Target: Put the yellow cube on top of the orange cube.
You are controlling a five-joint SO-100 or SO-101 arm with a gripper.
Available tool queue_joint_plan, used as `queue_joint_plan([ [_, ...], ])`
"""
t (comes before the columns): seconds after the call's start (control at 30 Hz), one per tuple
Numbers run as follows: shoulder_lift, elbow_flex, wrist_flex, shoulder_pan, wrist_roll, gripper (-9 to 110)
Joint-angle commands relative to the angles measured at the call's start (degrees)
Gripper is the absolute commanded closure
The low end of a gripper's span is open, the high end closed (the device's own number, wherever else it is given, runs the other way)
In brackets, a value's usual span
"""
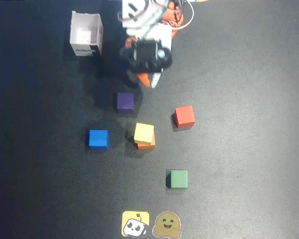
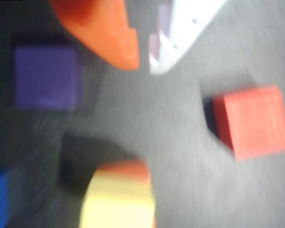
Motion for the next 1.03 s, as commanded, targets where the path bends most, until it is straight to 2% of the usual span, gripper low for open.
queue_joint_plan([
  [0.0, 0.8, 3.6, -1.6, 0.0, -1.9, 101],
  [0.37, 0.9, 4.8, 2.0, 0.3, -10.7, 101],
  [1.0, 0.9, 4.8, 2.0, 0.1, -9.5, 101],
])
